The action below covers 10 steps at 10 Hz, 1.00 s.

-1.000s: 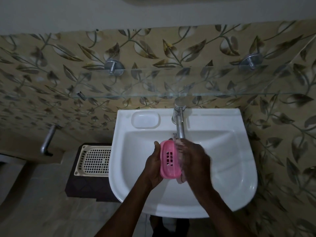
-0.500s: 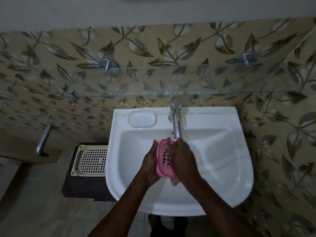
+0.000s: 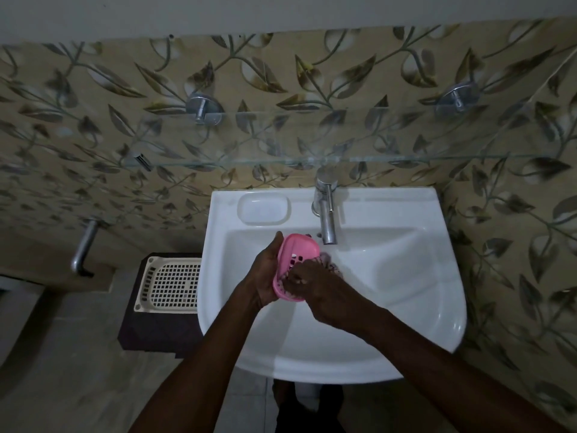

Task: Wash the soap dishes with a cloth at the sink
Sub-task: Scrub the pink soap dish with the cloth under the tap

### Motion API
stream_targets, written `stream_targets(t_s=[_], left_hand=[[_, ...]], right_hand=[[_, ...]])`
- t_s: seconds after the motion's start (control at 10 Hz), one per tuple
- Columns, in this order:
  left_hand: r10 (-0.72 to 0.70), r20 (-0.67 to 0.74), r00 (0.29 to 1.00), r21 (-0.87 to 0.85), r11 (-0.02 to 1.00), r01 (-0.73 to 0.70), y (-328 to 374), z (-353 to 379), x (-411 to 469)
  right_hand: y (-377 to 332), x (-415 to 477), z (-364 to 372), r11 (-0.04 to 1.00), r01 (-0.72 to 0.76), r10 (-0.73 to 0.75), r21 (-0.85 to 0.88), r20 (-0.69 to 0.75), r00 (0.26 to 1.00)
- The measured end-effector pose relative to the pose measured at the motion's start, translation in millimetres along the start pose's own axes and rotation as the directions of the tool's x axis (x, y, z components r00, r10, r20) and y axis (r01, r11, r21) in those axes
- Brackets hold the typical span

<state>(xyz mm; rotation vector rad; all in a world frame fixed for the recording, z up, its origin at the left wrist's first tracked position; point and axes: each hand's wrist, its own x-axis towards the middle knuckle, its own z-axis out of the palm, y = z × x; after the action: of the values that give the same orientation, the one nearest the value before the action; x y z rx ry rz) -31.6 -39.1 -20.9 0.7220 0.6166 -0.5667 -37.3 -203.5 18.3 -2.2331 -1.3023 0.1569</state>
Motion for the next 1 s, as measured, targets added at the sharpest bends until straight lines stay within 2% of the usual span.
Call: stream_targets(t_s=[0.1,0.2,0.3,0.4,0.5,0.6,0.7,0.8,0.9,1.0], left_hand=[[0.018,0.000,1.000,0.004,1.000,-0.018,-3,-5,-2],[0.098,-0.015,0.995,0.011,0.995,-0.098,2,3,0],[0.186,-0.030,0.982,-0.033,0.982,-0.187,1,16,0],[0.248,-0.048,0.968,-0.077,0.965,-0.251,-2,18,2],[0.244,-0.024,0.969,-0.026,0.969,-0.245,-3,12,-2],[0.231,-0.011,0.973,0.033,0.973,-0.230,-7,13,-2],[0.256,-0.029,0.966,0.111,0.961,-0.251,2,24,-3],[0.253,-0.079,0.964,0.147,0.960,-0.239,1,23,-5],[0.210,-0.132,0.969,0.164,0.968,-0.188,-2,22,-5],[0.183,-0.132,0.974,0.237,0.960,-0.148,4,27,-8]], right_hand=[[12,-7,-9,0.993,0.075,-0.072,-0.088,0.032,0.997],[10,-6,3,0.944,-0.322,0.322,-0.063,-0.025,0.947],[-17,3,28,0.800,-0.592,0.599,0.095,-0.171,0.782],[-29,10,32,0.749,-0.558,0.649,0.356,-0.228,0.726],[-17,-1,20,0.915,-0.365,0.386,0.171,-0.110,0.916],[0,-12,21,0.898,-0.439,0.437,-0.021,-0.058,0.898],[-6,-12,32,0.822,-0.548,0.568,0.154,-0.158,0.808],[-10,-21,36,0.920,-0.391,0.392,0.036,-0.146,0.908],[13,-23,14,0.936,-0.191,0.160,-0.294,-0.126,0.979],[23,-3,0,0.886,-0.405,0.346,-0.225,-0.258,0.902]])
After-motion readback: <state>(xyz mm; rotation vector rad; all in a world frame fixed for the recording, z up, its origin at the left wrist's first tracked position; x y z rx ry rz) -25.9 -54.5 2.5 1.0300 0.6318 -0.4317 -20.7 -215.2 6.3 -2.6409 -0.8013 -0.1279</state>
